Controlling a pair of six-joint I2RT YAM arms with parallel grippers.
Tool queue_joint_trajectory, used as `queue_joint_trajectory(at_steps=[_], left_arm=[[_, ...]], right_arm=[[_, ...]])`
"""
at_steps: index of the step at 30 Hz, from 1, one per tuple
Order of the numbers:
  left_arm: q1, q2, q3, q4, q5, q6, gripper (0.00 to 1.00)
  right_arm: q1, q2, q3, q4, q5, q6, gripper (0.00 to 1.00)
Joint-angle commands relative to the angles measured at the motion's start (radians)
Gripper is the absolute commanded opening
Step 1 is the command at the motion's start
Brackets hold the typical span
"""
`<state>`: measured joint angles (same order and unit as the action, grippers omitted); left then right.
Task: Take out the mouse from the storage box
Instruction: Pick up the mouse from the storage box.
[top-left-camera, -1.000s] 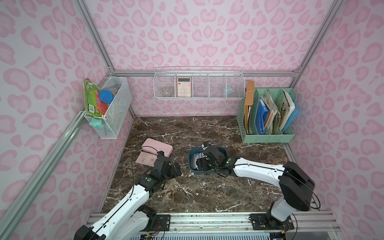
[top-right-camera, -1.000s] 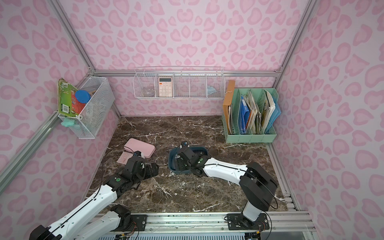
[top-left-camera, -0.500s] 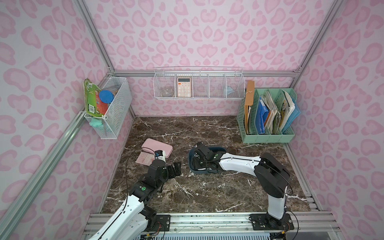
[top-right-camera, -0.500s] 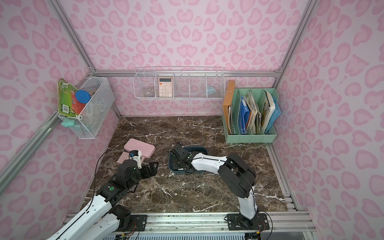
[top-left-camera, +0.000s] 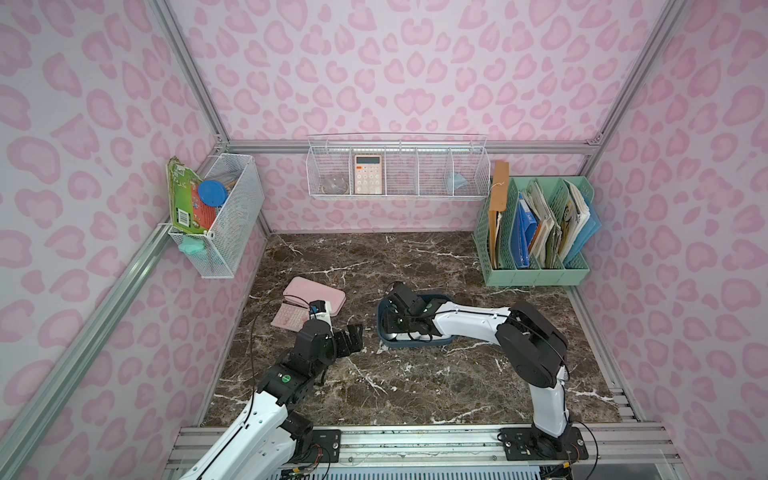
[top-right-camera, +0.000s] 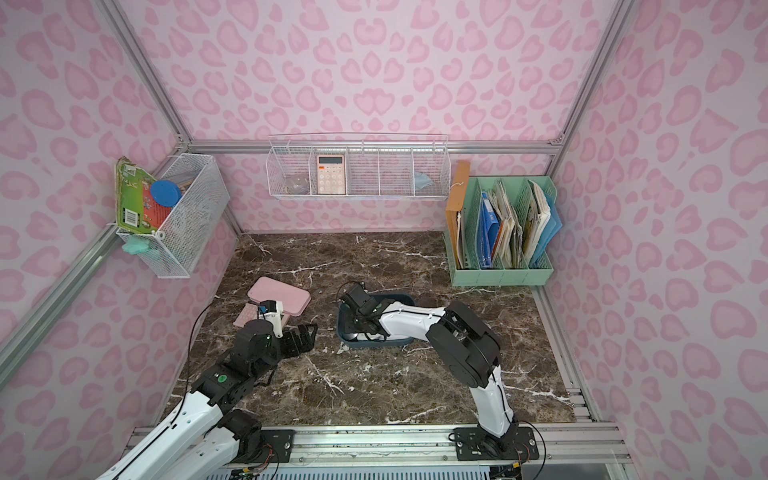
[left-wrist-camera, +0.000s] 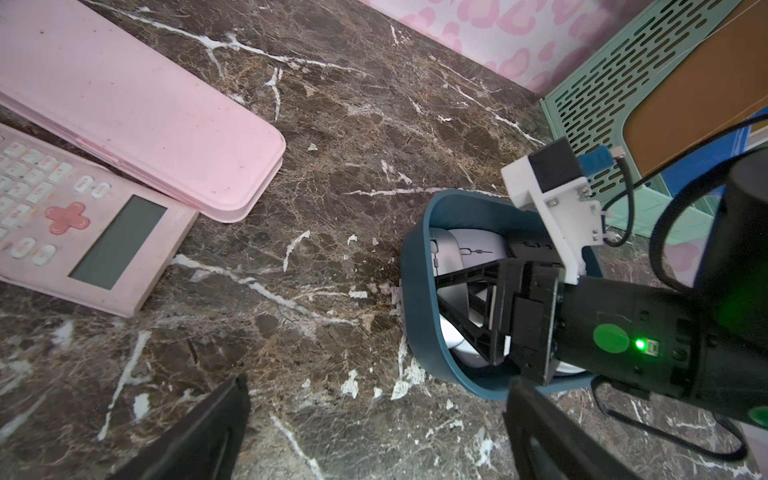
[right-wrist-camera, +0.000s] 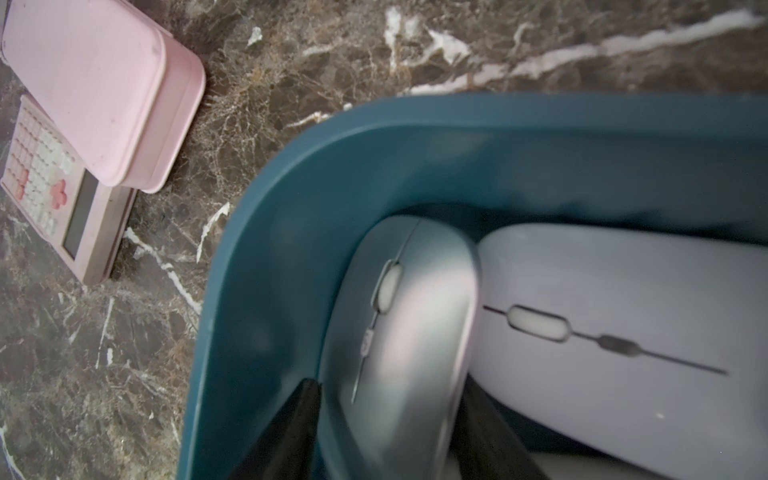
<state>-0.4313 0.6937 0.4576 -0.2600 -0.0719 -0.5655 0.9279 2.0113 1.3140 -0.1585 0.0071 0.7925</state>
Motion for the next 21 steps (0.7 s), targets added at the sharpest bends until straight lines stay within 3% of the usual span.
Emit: queue_joint_trajectory(at_steps=[1, 5, 9, 21], left_arm=[[0.0, 0.006, 0.006, 0.004, -0.009, 0.007, 0.99], [0.0, 0.009, 0.007, 0.003, -0.015, 0.007, 0.99], [0.0, 0.018, 0.007, 0.004, -0.025, 0.007, 0.99], [0.0, 0.034, 0.007, 0.004, -0.041, 0.009, 0.99]], right_arm=[[0.0, 0.001, 0.014, 0.002, -0.016, 0.004, 0.43], [0.002, -0.009, 0.012, 0.001, -0.006, -0.001, 0.31], [0.007, -0.037, -0.001, 0.023, 0.0, -0.014, 0.27], [0.015, 0.027, 0.037, 0.013, -0.031, -0.032, 0.42]])
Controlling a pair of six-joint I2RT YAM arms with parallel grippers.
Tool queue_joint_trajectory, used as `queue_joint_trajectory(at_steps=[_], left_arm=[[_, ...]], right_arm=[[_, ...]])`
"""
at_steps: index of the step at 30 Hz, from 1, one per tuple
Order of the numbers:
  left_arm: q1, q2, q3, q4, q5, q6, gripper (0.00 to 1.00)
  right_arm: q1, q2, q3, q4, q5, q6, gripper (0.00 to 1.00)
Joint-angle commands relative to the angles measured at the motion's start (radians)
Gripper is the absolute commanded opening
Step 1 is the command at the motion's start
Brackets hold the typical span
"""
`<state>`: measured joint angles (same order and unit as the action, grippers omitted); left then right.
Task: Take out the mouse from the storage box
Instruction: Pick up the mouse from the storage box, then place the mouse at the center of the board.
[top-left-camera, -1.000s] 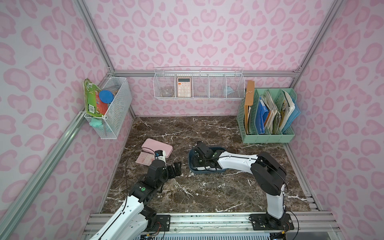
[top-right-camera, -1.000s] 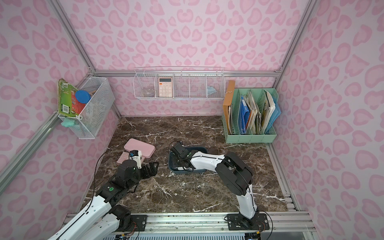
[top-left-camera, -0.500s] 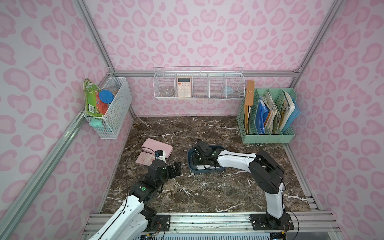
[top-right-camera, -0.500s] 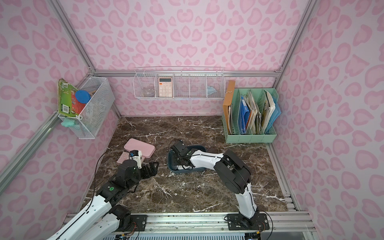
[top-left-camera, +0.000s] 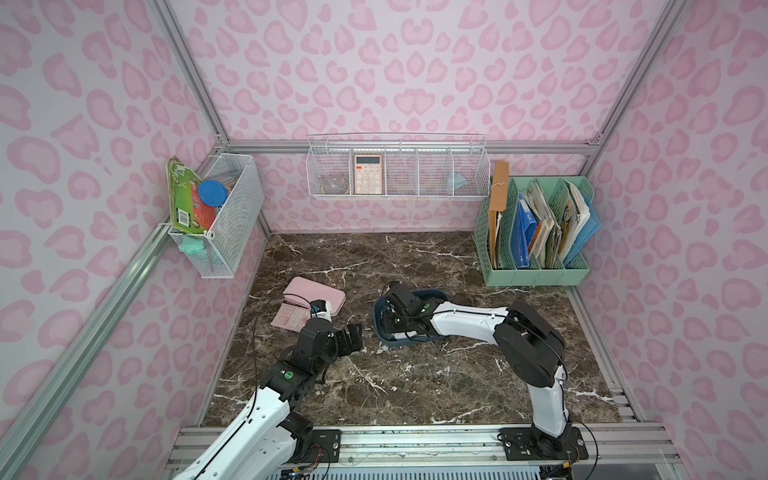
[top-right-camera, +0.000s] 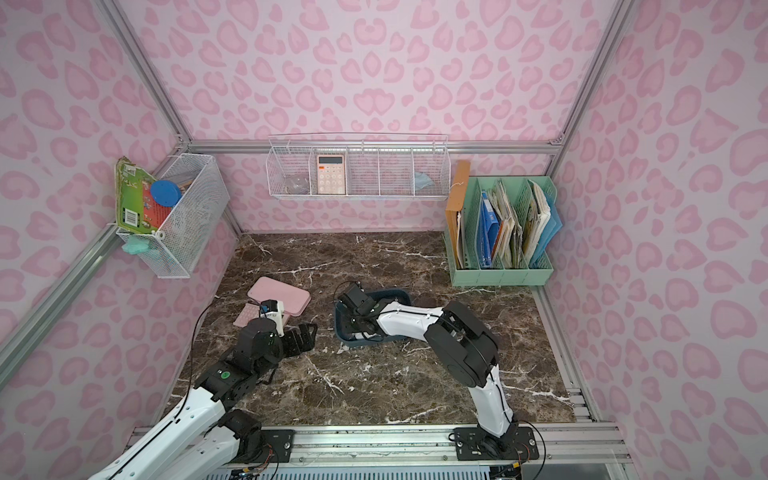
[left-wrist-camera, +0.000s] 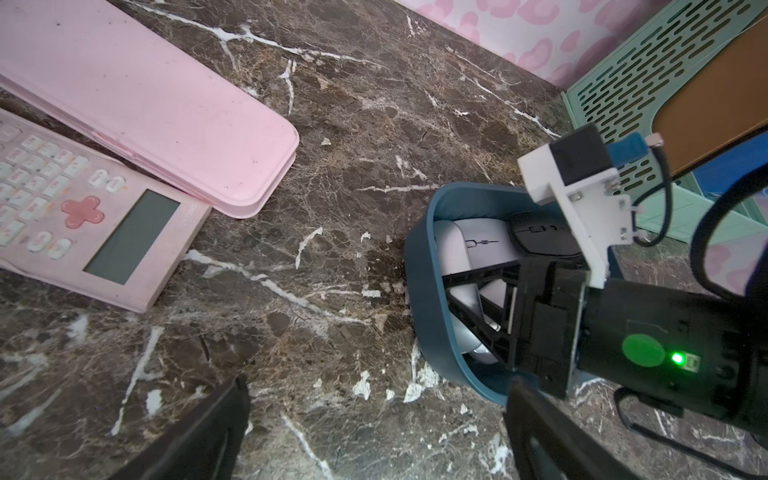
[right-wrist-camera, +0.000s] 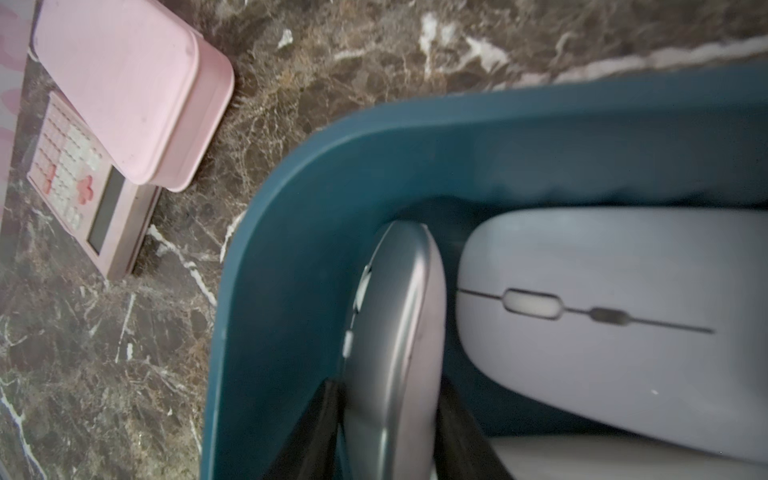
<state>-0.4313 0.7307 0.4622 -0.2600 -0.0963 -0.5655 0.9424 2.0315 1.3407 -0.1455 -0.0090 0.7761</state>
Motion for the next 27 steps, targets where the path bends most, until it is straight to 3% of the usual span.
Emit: queue_joint_trajectory(at_steps=[1, 10, 19, 27], left_arm=[[0.0, -0.001, 0.002, 0.003, -0.019, 0.008, 0.99], [0.0, 0.028, 0.01, 0.01, -0.029, 0.01, 0.99], [0.0, -0.028, 0.003, -0.023, -0.088, 0.006, 0.99], [0.0, -0.165, -0.024, -0.085, -0.216, -0.014, 0.99]], right_arm=[[0.0, 0.01, 0.011, -0.002, -0.019, -0.014, 0.42], [0.003, -0.046, 0.005, -0.002, 0.014, -0.03, 0.23], [0.029, -0.214, -0.093, 0.017, 0.078, -0.037, 0.21], [0.177, -0.332, -0.16, 0.031, 0.124, -0.01, 0.21]])
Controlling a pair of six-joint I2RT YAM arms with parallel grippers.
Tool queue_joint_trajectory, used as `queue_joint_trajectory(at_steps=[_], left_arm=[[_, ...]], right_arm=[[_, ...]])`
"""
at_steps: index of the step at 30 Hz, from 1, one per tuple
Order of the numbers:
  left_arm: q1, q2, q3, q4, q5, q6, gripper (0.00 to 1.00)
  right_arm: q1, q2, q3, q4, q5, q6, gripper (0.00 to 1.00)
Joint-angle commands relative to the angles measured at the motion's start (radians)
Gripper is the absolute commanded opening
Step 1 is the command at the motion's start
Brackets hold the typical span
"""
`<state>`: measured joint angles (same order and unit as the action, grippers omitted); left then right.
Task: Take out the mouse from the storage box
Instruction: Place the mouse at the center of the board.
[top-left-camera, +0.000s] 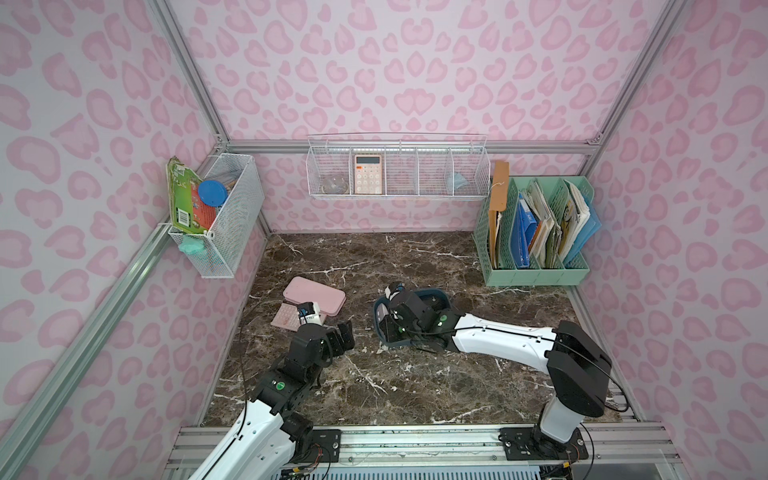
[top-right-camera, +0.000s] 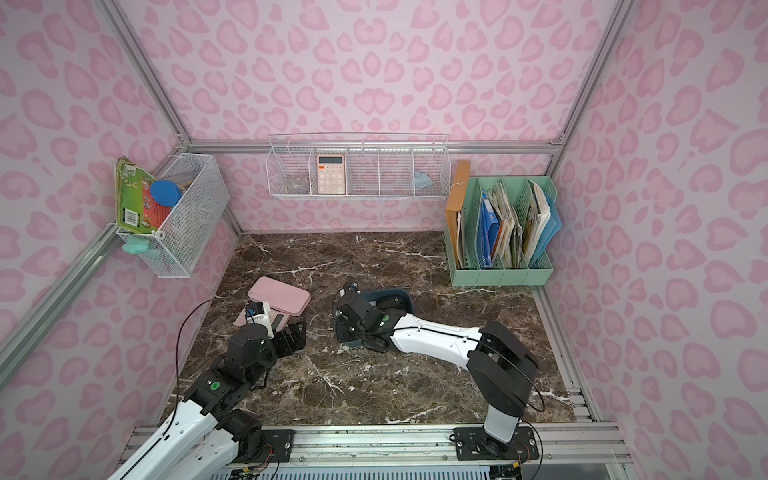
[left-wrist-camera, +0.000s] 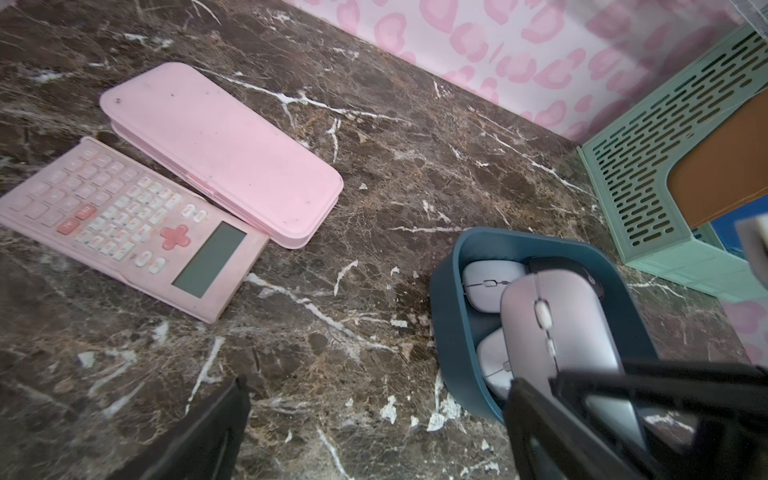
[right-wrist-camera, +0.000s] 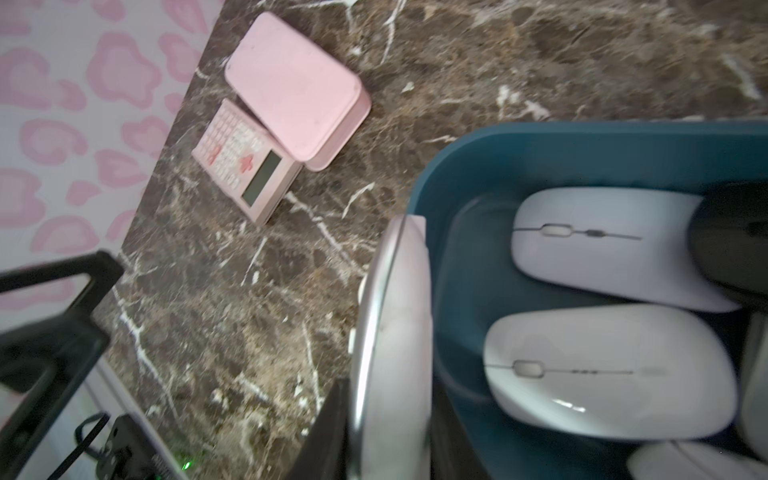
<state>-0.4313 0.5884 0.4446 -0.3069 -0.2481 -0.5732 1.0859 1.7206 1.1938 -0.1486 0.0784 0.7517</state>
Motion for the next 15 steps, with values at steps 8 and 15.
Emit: queue_joint_trajectory(at_steps=[8, 15], left_arm=[[0.0, -0.136, -0.006, -0.116, -0.132, -0.019, 0.99], [0.0, -0.204, -0.009, -0.156, -0.169, -0.041, 0.99]], right_arm=[[0.124, 0.02, -0.023, 0.064, -0.006, 0.059, 0.21], [0.12, 0.092, -0.025, 0.109, -0.08, 0.095, 0.21]])
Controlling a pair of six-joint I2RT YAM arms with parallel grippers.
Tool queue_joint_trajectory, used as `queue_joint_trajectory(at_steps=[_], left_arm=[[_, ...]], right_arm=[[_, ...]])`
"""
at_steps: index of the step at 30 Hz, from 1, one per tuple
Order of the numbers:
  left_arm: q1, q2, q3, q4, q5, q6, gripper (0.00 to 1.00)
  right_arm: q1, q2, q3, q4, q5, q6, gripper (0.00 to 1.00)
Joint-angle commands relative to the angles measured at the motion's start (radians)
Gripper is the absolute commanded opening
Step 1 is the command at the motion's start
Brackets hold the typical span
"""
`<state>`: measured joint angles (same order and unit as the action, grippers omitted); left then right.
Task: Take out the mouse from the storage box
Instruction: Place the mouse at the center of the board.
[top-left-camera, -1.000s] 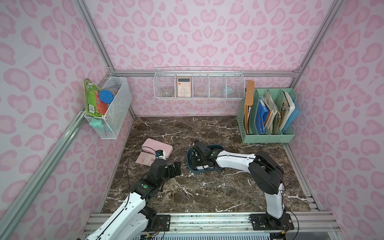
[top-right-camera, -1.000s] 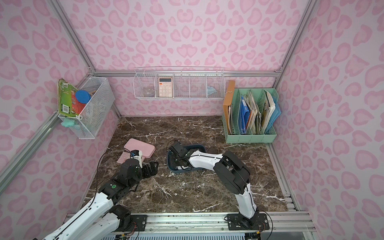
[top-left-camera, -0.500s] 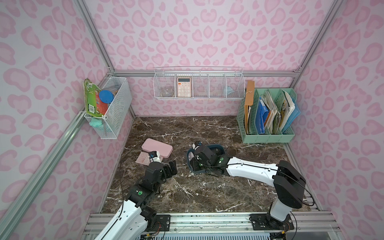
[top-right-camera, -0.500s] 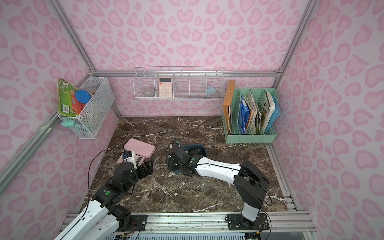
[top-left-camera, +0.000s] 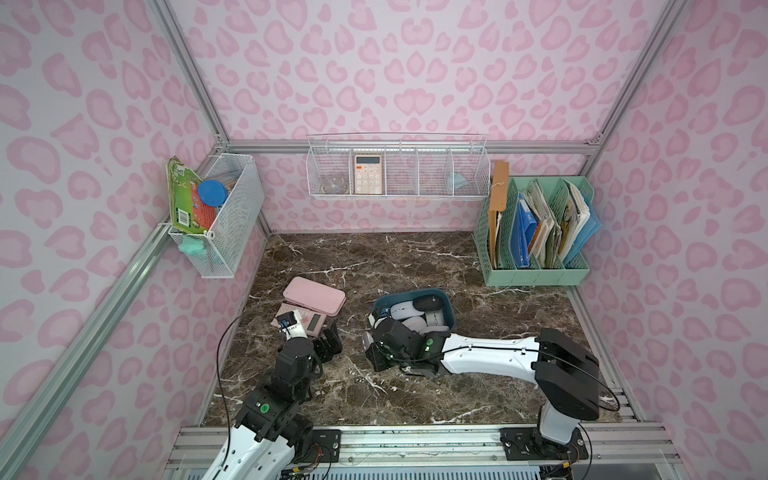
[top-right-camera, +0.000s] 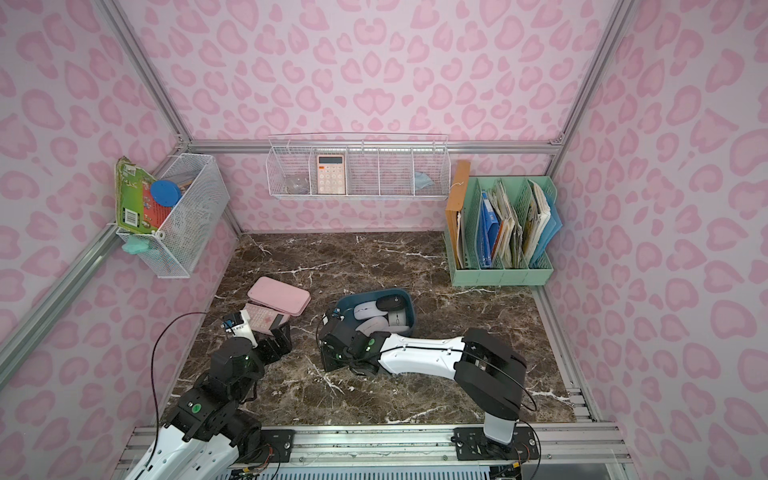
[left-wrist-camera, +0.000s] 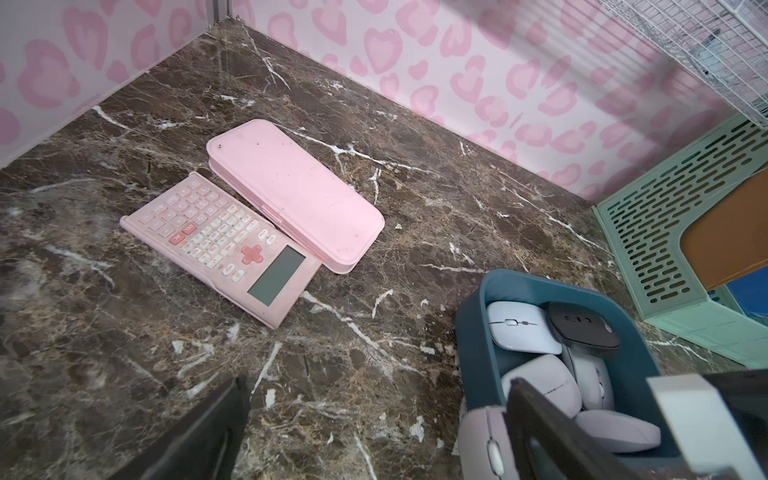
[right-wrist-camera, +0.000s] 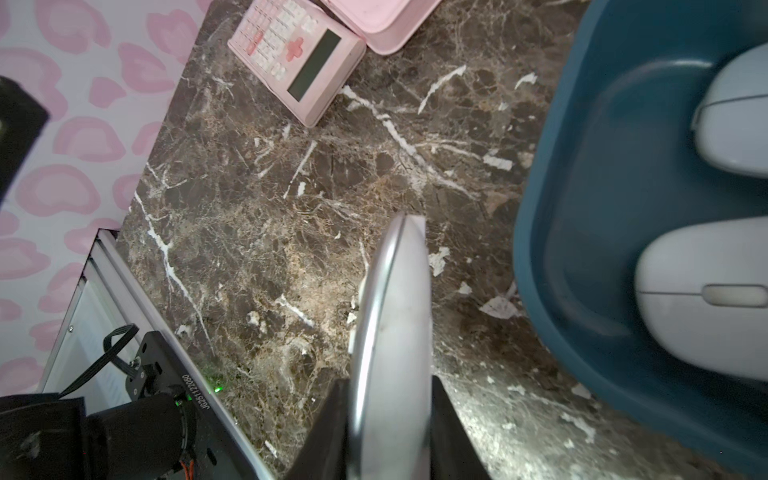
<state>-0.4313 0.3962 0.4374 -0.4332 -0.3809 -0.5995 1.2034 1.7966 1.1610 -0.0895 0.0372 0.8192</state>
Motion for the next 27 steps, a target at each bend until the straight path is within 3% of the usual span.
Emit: queue_joint_trajectory(at_steps=[1, 20, 27], left_arm=[[0.0, -0.014, -0.002, -0.034, -0.042, -0.019, 0.99], [0.0, -0.029, -0.003, -0.052, -0.075, -0.029, 0.99], [0.0, -0.019, -0.003, -0.047, -0.073, -0.028, 0.99]], right_arm=[[0.002, 0.025, 0.006, 0.062, -0.052, 0.033, 0.21], [-0.001, 0.189, 0.087, 0.131, -0.175, 0.034, 0.23], [-0.004, 0.208, 0.107, 0.114, -0.173, 0.027, 0.4]])
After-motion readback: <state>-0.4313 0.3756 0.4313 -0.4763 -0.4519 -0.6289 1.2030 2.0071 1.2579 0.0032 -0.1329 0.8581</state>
